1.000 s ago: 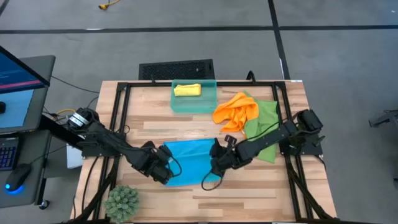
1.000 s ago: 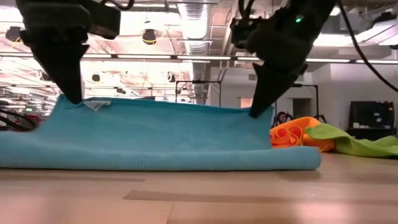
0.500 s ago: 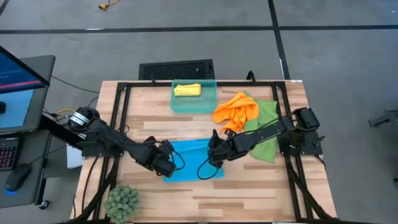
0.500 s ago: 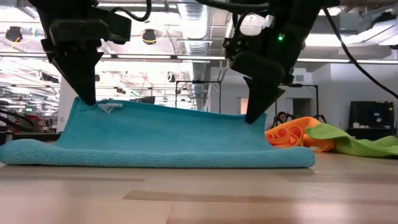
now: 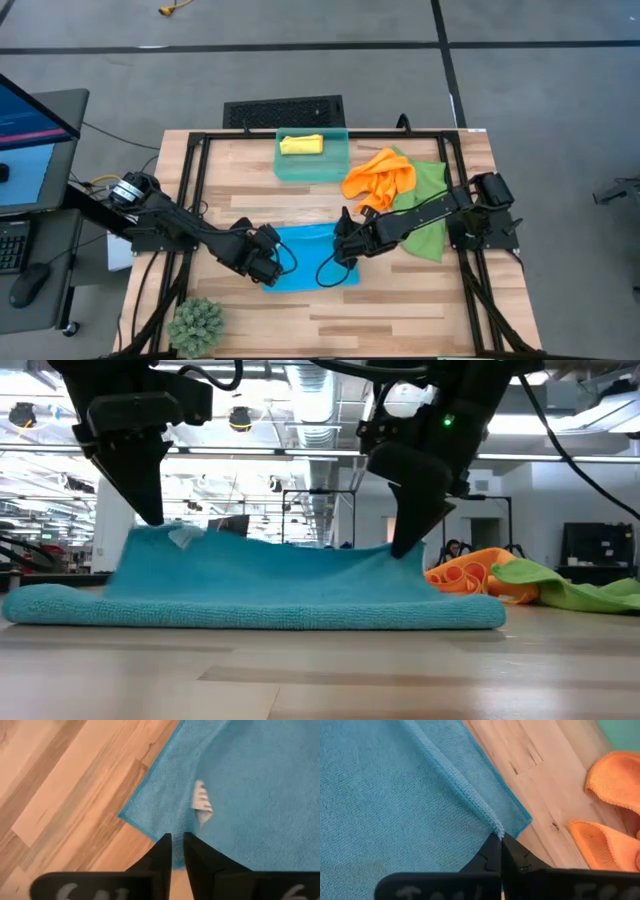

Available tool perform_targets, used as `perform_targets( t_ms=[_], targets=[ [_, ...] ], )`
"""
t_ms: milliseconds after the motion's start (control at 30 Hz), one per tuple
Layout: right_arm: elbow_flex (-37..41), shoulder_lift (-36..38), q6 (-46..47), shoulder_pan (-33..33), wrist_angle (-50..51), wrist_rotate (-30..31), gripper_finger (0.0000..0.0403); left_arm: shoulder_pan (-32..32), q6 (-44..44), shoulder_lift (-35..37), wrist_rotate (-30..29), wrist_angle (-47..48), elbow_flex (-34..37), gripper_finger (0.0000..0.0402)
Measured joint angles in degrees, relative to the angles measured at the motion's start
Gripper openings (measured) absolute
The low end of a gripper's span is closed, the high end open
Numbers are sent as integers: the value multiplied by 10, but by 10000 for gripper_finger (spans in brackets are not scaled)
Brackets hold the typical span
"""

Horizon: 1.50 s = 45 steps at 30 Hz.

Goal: Roll microfiber towels into tight, uniform cylinder then place into a basket
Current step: Fold the blue microfiber towel

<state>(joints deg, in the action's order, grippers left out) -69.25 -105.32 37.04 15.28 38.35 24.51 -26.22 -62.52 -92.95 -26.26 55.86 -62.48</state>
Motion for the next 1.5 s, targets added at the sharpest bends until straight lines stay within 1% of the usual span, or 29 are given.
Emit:
perform_targets(
  t_ms=[167,267,367,467,633,900,1033,1167,1267,1400,1500],
  targets=[
    [0,0,0,-9,-3,0,28,0,19,0,0,0,0,81],
    [0,0,0,-13,-9,0,30,0,18,0,0,-2,0,96],
    [0,0,0,-15,-14,0,32,0,24,0,1,-17,0,103],
    [0,0,-1,-16,-14,1,41,-5,54,0,-2,-47,0,103],
    [0,0,-1,-16,-14,18,75,-15,101,0,-24,-80,0,98],
    [0,0,-1,-19,-9,26,148,-31,95,0,-70,-85,0,96],
    [0,3,-1,-19,-4,26,170,-34,101,1,-73,-139,24,95],
    [0,18,-2,-10,32,27,173,-34,120,1,-62,-207,58,95],
    [1,30,-2,6,76,40,166,-34,132,1,-61,-234,74,95],
    [1,35,-28,44,93,45,153,-33,157,1,-58,-250,81,95],
    [0,30,-27,80,71,35,144,-28,185,1,-49,-272,88,95]
  ],
)
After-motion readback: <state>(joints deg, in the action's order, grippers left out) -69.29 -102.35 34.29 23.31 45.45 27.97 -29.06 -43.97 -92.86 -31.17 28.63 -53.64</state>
